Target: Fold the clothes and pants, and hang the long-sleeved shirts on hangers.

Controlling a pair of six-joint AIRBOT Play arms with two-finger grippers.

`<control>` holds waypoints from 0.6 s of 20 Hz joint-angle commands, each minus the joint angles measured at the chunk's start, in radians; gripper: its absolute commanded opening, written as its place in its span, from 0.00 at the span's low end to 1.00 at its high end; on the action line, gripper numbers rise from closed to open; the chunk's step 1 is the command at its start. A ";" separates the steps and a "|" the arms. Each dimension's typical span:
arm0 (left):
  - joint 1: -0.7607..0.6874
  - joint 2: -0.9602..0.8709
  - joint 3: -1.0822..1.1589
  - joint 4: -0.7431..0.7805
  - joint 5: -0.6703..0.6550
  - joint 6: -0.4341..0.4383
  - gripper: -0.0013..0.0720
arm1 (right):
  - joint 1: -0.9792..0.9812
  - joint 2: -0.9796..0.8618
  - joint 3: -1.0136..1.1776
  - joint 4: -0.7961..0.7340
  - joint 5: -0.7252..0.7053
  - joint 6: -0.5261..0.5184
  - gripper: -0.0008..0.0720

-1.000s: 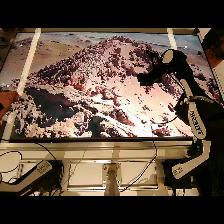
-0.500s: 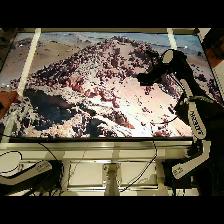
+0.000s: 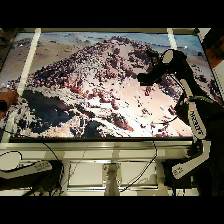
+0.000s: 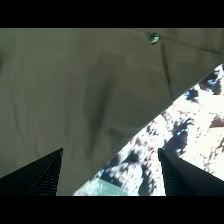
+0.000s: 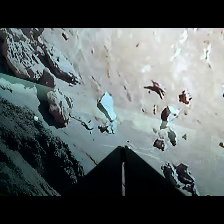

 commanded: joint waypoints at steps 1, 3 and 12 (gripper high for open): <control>-0.057 -0.074 0.001 0.003 0.073 0.136 1.00 | -0.001 0.000 0.000 0.000 0.000 0.000 0.03; -0.092 -0.114 0.001 0.003 0.111 0.183 0.99 | -0.001 0.000 0.000 0.000 0.000 0.000 0.03; -0.092 -0.174 0.005 0.004 0.283 0.184 0.84 | -0.001 0.000 0.000 0.000 0.000 0.000 0.03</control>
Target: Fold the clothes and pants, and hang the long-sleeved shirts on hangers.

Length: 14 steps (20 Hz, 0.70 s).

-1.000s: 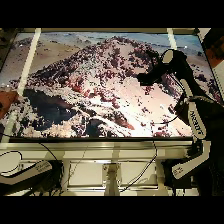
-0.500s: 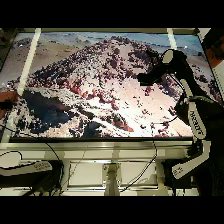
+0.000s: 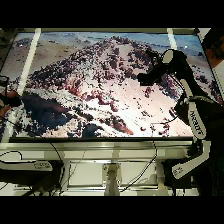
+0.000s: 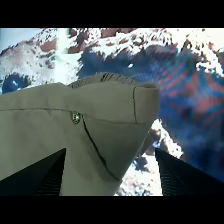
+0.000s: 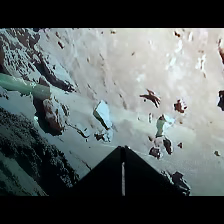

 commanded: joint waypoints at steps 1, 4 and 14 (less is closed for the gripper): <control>0.008 -0.021 0.001 0.000 0.034 0.006 0.84 | -0.001 0.000 0.000 0.000 0.000 0.000 0.03; 0.016 -0.038 0.001 0.000 0.047 0.007 0.63 | -0.001 0.000 0.000 0.000 0.000 0.000 0.03; -0.003 -0.021 0.002 -0.130 0.124 -0.067 0.03 | -0.001 0.000 0.000 0.000 0.000 0.000 0.03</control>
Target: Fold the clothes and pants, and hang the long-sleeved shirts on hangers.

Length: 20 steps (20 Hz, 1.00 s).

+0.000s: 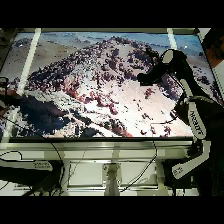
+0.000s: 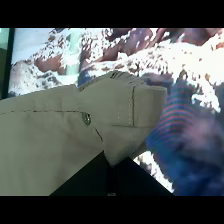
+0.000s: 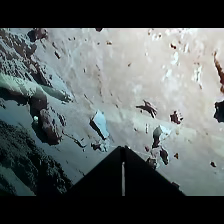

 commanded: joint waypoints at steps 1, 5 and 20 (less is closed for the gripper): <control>-0.030 0.040 0.001 -0.177 0.014 -0.103 0.03 | -0.001 0.000 0.000 0.000 0.000 0.000 0.03; -0.175 0.167 0.006 -0.371 -0.087 -0.133 0.03 | -0.001 0.000 0.000 0.000 0.000 0.000 0.03; -1.217 0.260 0.006 -0.586 -0.560 -0.212 0.03 | -0.150 0.007 0.063 0.023 0.054 0.000 0.02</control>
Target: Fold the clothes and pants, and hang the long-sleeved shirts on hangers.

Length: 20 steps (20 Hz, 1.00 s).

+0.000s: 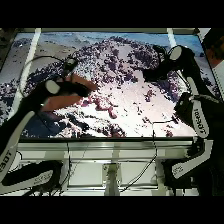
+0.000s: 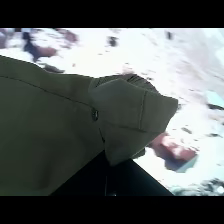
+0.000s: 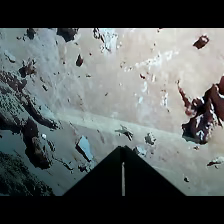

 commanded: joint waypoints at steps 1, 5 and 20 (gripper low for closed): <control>-0.271 -0.033 0.000 -0.023 0.024 -0.024 0.03 | -0.073 0.002 0.015 0.005 0.036 0.000 0.02; -0.410 -0.050 0.000 -0.008 0.100 -0.024 0.39 | -0.113 0.002 0.015 0.004 0.049 0.001 0.19; 0.209 0.145 -0.003 0.142 -0.196 -0.198 0.03 | -0.016 -0.094 0.007 0.488 0.161 -0.229 0.02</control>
